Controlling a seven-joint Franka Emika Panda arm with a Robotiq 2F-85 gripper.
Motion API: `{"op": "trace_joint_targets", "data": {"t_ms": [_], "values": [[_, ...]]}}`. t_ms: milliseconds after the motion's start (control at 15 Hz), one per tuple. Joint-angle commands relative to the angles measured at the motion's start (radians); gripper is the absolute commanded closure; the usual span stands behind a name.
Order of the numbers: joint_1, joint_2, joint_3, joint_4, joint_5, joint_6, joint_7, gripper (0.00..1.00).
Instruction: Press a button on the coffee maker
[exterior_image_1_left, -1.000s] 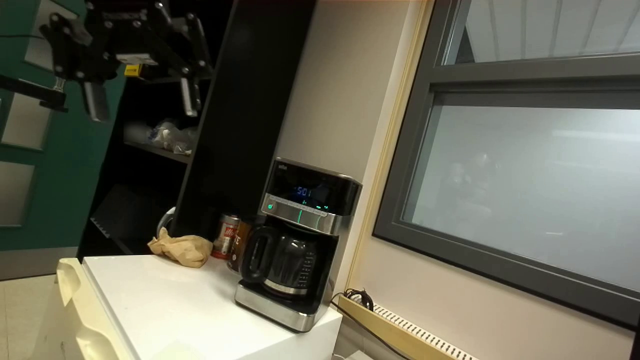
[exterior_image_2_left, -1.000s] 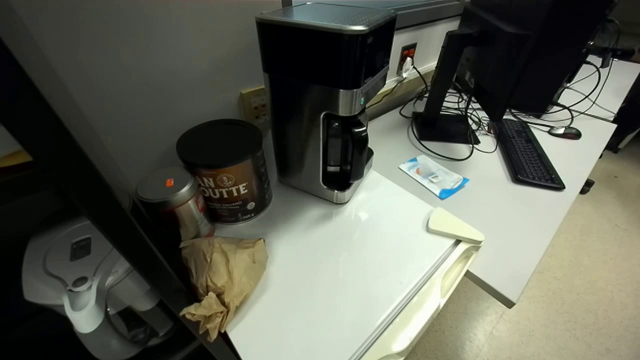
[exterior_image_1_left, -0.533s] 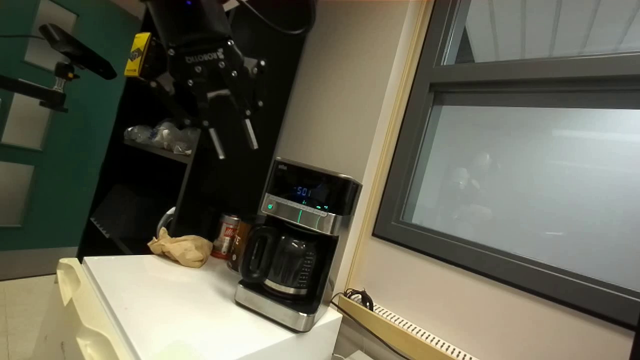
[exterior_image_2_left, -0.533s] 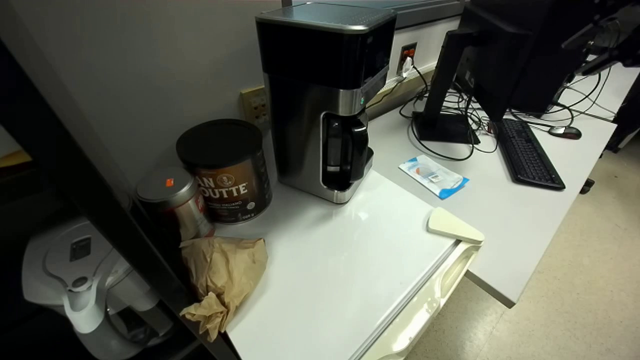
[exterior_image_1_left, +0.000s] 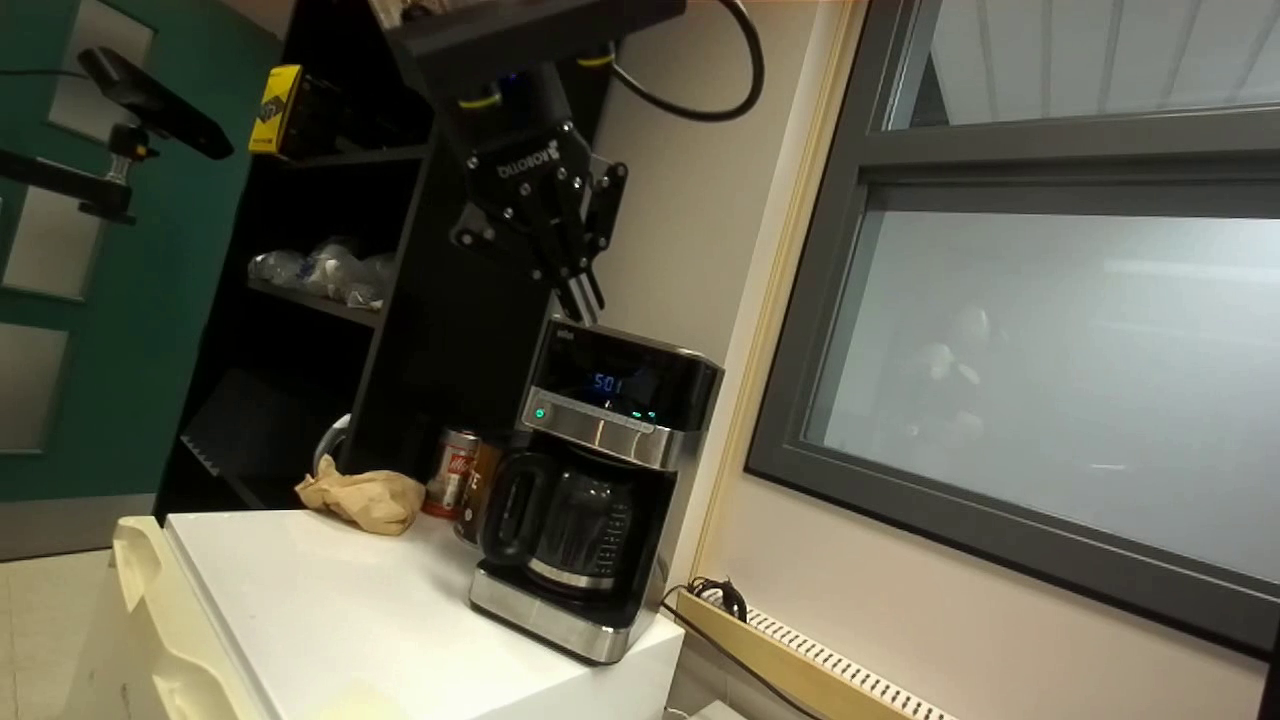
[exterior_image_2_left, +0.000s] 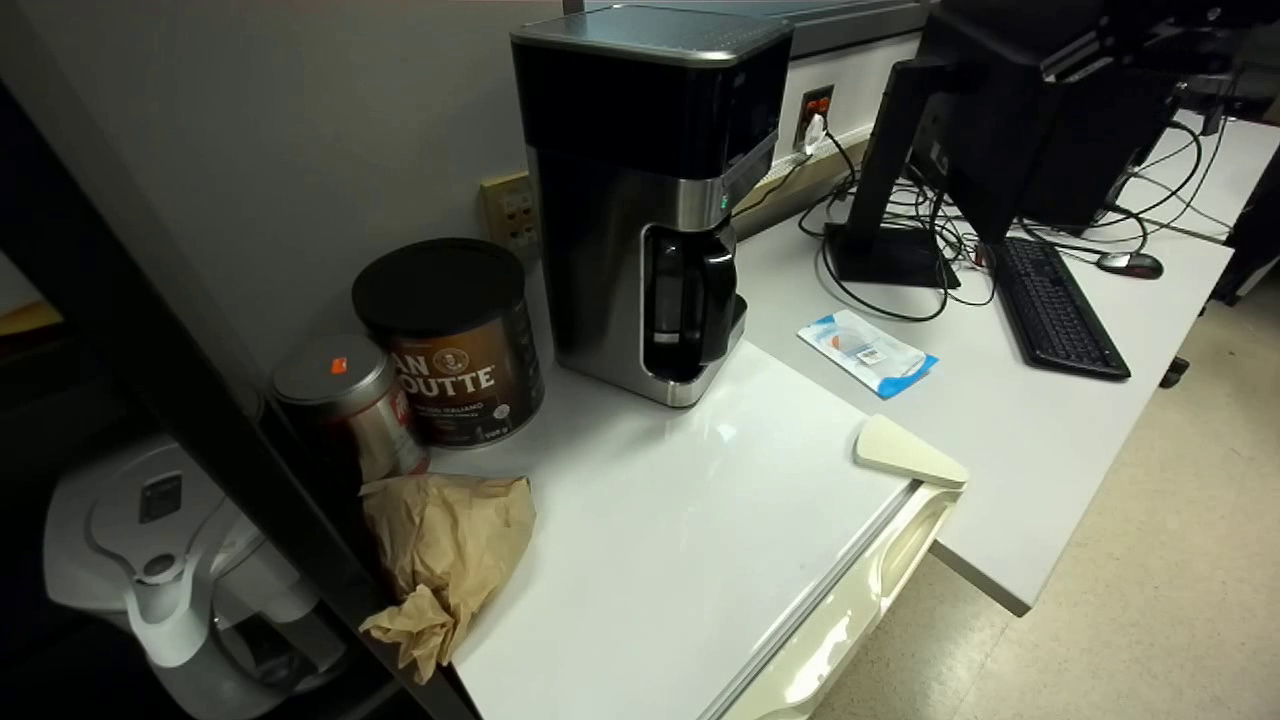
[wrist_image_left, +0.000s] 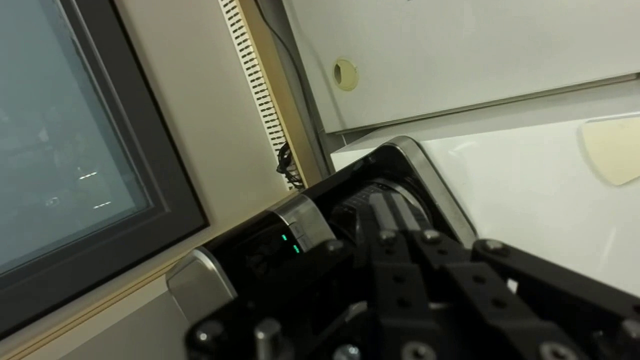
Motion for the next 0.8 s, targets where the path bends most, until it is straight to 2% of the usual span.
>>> {"op": "trace_joint_targets", "data": {"t_ms": [0, 733], "values": [[0.019, 0.13, -0.038, 0.14, -0.04, 0.083, 0.075, 0.99], [0.095, 0.411, -0.092, 0.362, 0.058, 0.191, 0.14, 0.99]]}}
